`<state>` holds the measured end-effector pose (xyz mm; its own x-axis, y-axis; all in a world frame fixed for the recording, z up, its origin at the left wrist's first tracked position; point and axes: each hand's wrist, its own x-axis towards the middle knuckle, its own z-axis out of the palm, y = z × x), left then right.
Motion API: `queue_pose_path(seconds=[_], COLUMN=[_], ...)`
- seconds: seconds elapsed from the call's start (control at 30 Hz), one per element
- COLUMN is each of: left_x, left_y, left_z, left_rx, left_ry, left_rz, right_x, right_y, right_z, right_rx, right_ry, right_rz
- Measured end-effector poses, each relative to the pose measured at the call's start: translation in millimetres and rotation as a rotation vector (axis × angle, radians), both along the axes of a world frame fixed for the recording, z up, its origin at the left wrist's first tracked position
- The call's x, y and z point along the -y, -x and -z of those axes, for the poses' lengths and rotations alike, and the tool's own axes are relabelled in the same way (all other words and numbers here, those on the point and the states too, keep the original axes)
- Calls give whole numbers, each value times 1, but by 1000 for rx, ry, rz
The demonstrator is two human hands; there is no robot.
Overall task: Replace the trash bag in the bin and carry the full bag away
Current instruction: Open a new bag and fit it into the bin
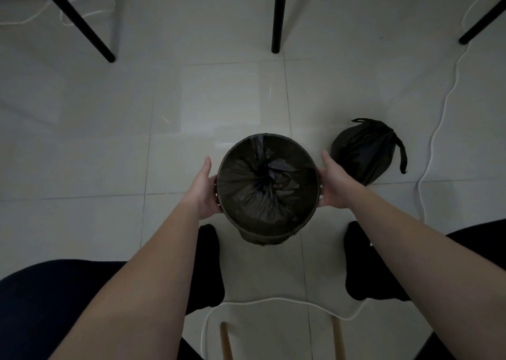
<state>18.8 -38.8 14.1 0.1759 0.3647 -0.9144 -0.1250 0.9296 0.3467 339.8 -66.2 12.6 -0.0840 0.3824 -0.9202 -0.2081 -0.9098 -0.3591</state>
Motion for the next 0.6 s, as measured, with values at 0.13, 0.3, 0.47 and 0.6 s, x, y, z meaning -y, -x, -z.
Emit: queue_pose_path(seconds=[0.13,0.3,0.47,0.6], left_x=[8,-8,-19,-17], left_y=[-4,0,-2,0], left_z=[11,-3,-10,8], left_rx=[91,-389,-223,-161], left_ry=[30,-55,-30,-20], left_rz=[-75,106,165,128], right_x=[4,-10,-13,-13], right_y=[-5,-16,-5,-7], right_z=[4,-5,-2,15], right_rx=[-5,310,81,-6], right_ry=[88,1,-30,42], right_rz=[-36,31,27,19])
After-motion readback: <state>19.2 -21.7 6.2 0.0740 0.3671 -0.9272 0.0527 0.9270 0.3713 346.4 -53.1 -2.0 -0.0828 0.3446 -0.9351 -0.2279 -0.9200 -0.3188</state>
